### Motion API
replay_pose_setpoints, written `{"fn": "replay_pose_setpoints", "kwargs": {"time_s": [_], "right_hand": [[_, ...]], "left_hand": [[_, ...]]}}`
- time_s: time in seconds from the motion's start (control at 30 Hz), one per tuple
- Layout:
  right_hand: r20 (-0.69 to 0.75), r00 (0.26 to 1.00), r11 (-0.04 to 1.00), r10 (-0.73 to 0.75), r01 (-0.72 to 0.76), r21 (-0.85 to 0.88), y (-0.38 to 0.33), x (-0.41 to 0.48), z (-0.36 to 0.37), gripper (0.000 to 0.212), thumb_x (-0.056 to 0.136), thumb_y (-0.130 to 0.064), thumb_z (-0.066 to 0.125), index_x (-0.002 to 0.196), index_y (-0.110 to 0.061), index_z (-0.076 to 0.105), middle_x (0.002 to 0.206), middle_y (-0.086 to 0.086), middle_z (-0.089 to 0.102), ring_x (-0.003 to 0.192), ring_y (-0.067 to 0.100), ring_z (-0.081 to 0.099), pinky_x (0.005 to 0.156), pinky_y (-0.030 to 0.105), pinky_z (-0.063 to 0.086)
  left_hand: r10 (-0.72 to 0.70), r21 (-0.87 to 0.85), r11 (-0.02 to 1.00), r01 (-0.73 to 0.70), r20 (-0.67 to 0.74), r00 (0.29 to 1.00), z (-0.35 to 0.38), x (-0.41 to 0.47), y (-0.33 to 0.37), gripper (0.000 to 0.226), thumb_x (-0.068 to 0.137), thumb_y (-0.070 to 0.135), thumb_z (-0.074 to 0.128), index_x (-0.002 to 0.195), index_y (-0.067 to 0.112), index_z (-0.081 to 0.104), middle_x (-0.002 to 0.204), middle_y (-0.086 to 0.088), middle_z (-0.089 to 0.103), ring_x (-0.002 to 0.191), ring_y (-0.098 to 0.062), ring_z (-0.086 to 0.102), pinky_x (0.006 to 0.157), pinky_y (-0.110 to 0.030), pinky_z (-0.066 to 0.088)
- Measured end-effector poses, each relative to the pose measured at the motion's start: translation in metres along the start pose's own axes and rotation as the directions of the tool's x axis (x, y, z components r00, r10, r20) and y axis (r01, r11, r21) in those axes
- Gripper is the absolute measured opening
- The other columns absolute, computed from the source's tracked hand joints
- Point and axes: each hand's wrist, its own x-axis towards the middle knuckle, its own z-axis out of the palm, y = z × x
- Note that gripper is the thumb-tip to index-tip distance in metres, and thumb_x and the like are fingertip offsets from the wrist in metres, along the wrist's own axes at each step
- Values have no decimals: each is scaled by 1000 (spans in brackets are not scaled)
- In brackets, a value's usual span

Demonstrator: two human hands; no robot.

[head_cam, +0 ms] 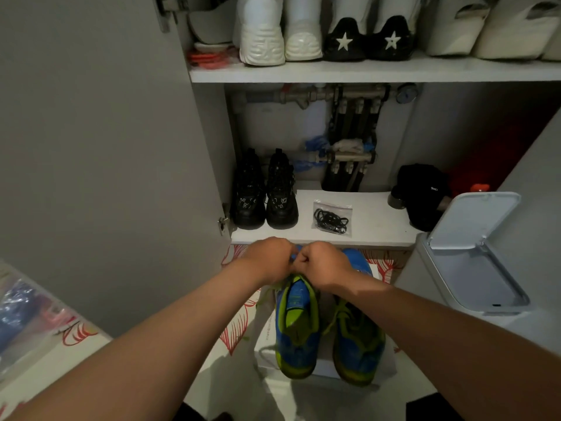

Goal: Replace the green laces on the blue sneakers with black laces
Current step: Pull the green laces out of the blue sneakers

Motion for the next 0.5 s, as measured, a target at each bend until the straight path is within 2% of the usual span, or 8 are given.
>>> {"fn": "replay_pose_setpoints", "kwargs": {"time_s": [0.07, 0.17, 0.27, 0.37, 0.43, 0.5], "right_hand": [[-16, 1000, 998, -12, 12, 57, -3, -2, -2, 18, 87, -30, 71, 72, -20, 70, 78, -2, 71, 76, 16, 65, 65, 29, 48], [28, 998, 998, -50, 48, 47, 0, -3, -7, 12, 86, -25, 70, 82, -15, 76, 85, -1, 75, 83, 15, 69, 78, 35, 58], [137, 989, 999, -51, 50, 6, 6, -3, -10, 10, 83, -26, 76, 86, -17, 79, 87, -4, 76, 85, 11, 69, 84, 35, 58], [200, 979, 999, -46, 42, 25, 8, 0, -9, 11, 82, -25, 78, 90, -19, 79, 90, -4, 76, 87, 11, 70, 87, 34, 57], [201, 978, 999, -48, 46, 12, 8, 3, -8, 10, 82, -24, 77, 89, -17, 79, 90, -3, 76, 88, 12, 70, 88, 35, 57], [203, 978, 999, -45, 49, -12, 9, 7, -7, 11, 84, -26, 76, 87, -16, 79, 88, -2, 77, 87, 12, 70, 86, 35, 57]], "left_hand": [[-36, -38, 999, 35, -27, 999, -4, -3, -7, 11, 89, 33, 63, 94, 29, 72, 97, -1, 69, 97, -23, 63, 73, -30, 43], [-69, -134, 989, 66, -22, 997, -9, -6, -20, 11, 90, 31, 63, 93, 29, 74, 94, 6, 69, 95, -18, 63, 79, -31, 50], [-90, -277, 959, 61, -91, 992, -12, -7, -29, 13, 93, 28, 61, 89, 24, 73, 83, 8, 67, 86, -15, 64, 74, -28, 48], [-177, -522, 849, 82, -135, 975, -17, -3, -37, 16, 92, 22, 63, 79, 17, 71, 71, 8, 67, 71, -12, 62, 65, -25, 47], [-226, -582, 808, 93, -160, 961, -19, -1, -41, 19, 93, 19, 61, 75, 20, 68, 71, 8, 67, 69, -12, 62, 66, -26, 48], [-290, -575, 809, 122, -211, 934, -21, 3, -42, 22, 93, 21, 58, 72, 26, 63, 76, 10, 69, 75, -13, 65, 73, -30, 52]]}}
